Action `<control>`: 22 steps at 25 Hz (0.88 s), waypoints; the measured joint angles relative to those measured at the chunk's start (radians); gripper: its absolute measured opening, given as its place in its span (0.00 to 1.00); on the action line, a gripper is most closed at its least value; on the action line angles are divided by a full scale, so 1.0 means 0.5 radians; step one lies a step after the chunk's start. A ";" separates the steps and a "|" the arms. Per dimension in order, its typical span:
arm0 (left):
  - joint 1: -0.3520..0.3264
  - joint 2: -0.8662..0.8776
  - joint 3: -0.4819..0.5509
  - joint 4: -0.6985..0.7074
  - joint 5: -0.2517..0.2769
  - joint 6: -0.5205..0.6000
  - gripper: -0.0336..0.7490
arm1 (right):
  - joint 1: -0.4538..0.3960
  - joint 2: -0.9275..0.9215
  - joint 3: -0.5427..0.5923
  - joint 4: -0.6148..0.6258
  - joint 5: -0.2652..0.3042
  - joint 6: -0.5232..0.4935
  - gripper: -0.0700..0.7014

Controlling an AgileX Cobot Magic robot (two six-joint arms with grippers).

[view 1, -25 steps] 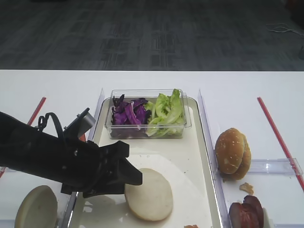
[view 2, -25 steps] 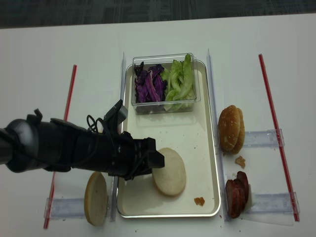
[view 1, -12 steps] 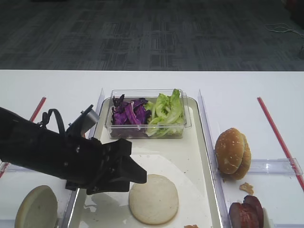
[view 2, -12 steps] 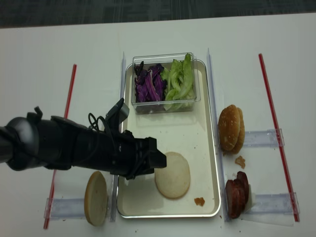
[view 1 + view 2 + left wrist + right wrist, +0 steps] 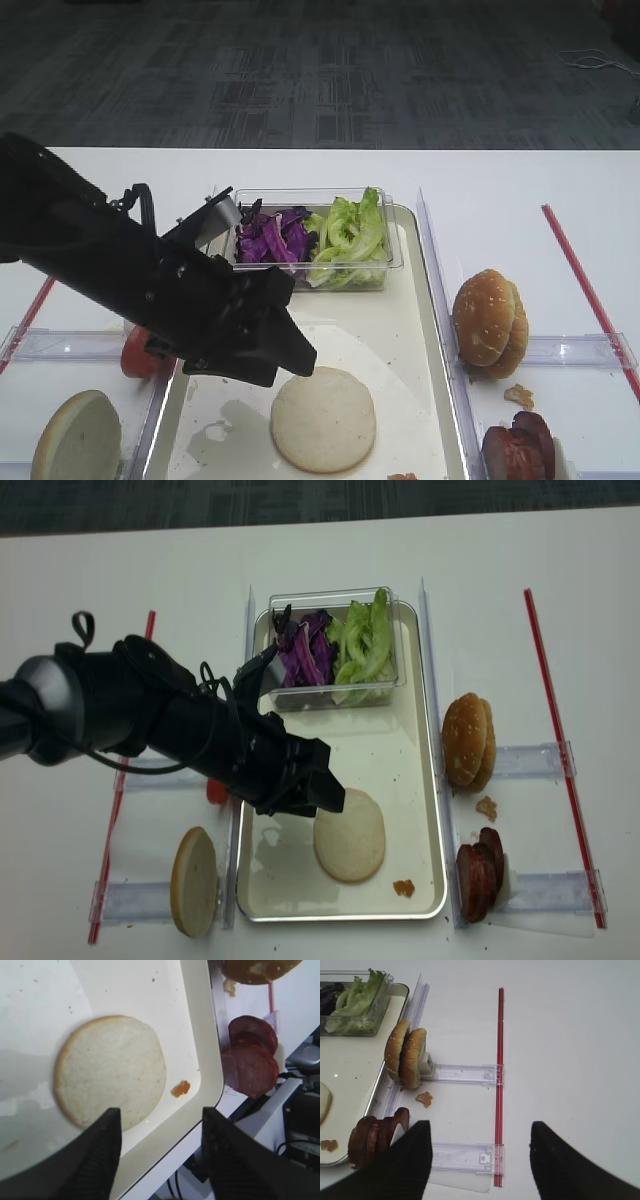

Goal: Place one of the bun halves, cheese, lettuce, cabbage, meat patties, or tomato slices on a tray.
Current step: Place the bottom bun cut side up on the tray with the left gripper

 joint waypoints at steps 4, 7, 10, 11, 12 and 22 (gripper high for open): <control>0.000 0.003 -0.130 0.328 0.073 -0.243 0.49 | 0.000 0.000 0.000 0.000 0.000 0.000 0.71; 0.000 0.003 -0.197 0.514 0.114 -0.408 0.49 | 0.000 0.000 0.000 0.000 0.000 0.000 0.71; 0.000 0.003 -0.268 0.716 0.145 -0.564 0.49 | 0.000 0.000 0.000 0.000 0.000 0.000 0.71; 0.000 0.003 -0.288 0.792 0.164 -0.611 0.49 | 0.000 0.000 0.000 0.000 0.000 0.000 0.71; 0.000 0.003 -0.313 0.868 0.187 -0.664 0.49 | 0.000 0.000 0.000 0.000 0.000 0.000 0.71; 0.000 0.003 -0.648 1.487 0.554 -1.057 0.48 | 0.000 0.000 0.000 0.000 0.000 0.000 0.71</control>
